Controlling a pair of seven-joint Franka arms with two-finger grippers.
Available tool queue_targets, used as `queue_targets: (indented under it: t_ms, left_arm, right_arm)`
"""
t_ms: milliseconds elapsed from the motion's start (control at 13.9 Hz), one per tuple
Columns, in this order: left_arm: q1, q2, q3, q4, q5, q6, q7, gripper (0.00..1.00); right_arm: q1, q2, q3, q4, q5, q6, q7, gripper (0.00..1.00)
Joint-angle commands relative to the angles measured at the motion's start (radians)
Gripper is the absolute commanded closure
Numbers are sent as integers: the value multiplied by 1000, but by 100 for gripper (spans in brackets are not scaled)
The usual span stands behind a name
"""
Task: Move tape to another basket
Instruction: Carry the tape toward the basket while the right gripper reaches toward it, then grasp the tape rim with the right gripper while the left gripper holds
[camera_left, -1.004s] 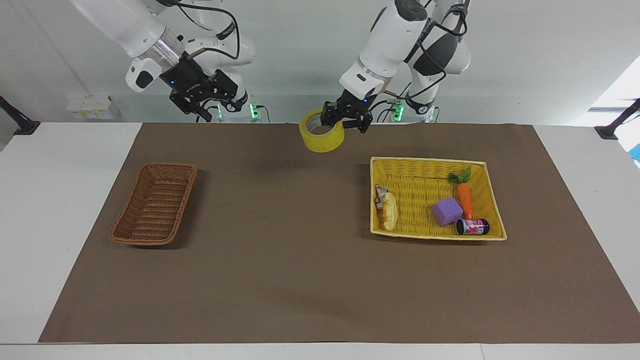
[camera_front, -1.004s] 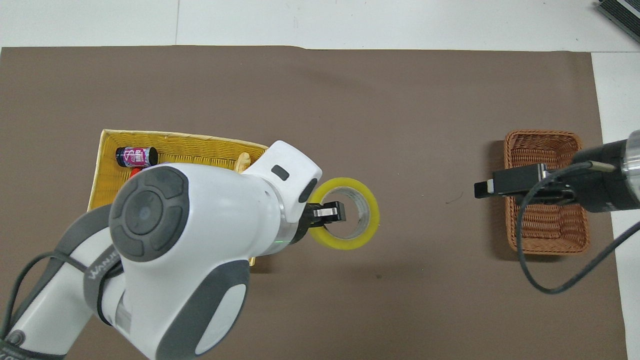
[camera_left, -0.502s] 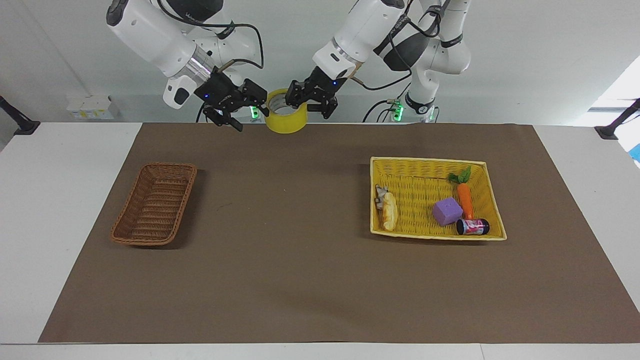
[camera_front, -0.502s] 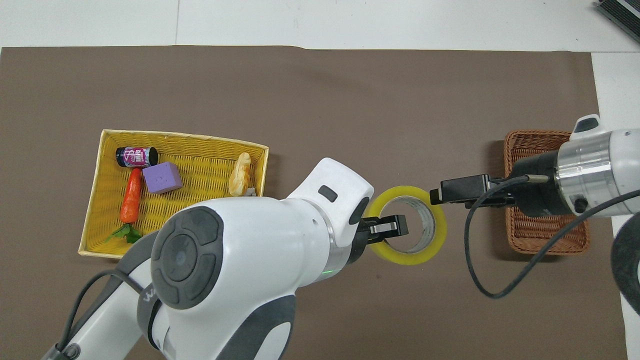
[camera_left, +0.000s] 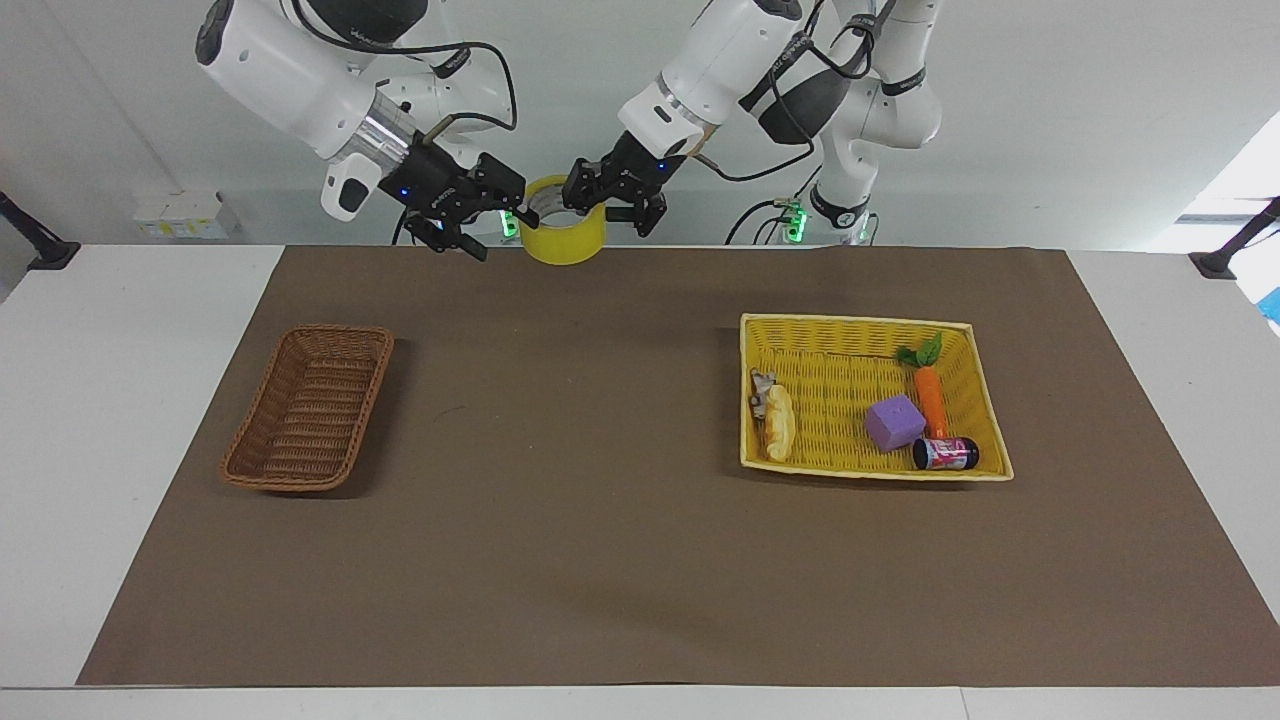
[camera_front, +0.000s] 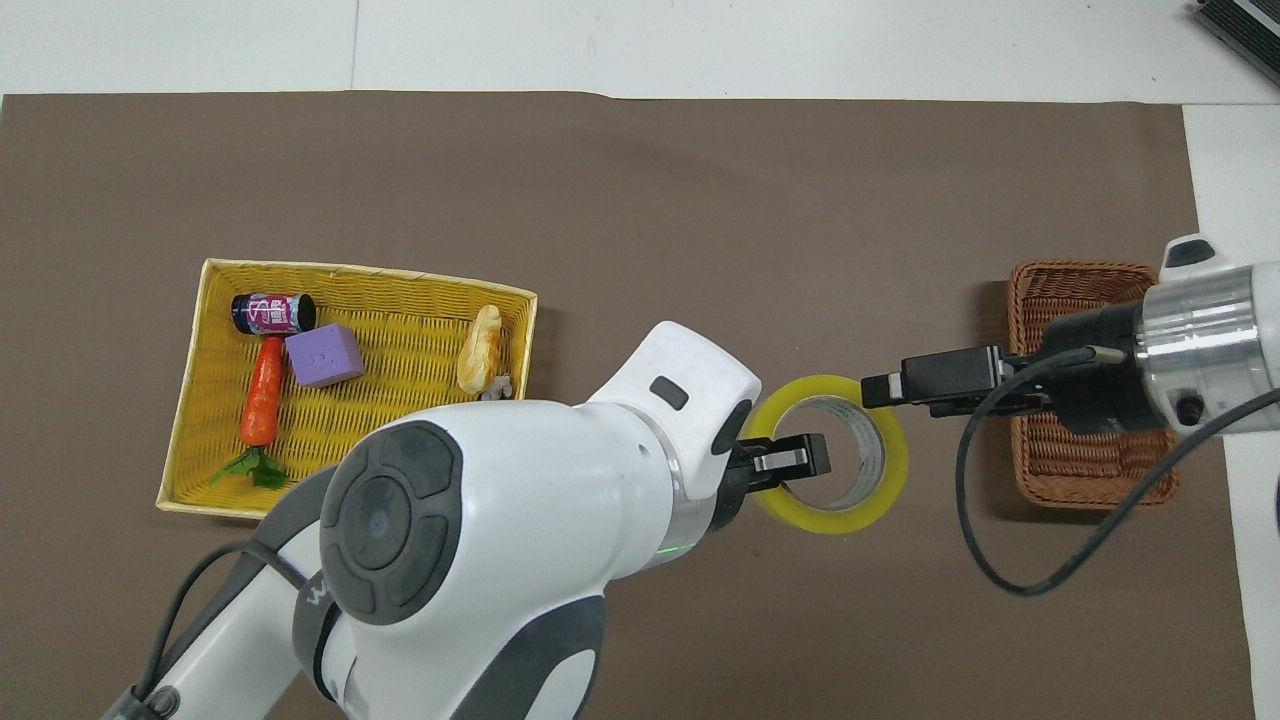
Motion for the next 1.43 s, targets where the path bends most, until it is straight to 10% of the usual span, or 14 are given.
queue_targets:
  t_ms: [0, 1362]
  left_arm:
    - [-6, 1, 3, 13, -24, -10, 3, 100]
    - [-12, 3, 1, 24, -24, 21, 0, 100]
  right_arm:
    - [-18, -24, 2, -29, 31, -4, 1, 0]
    - [18, -60, 11, -97, -32, -78, -120, 0]
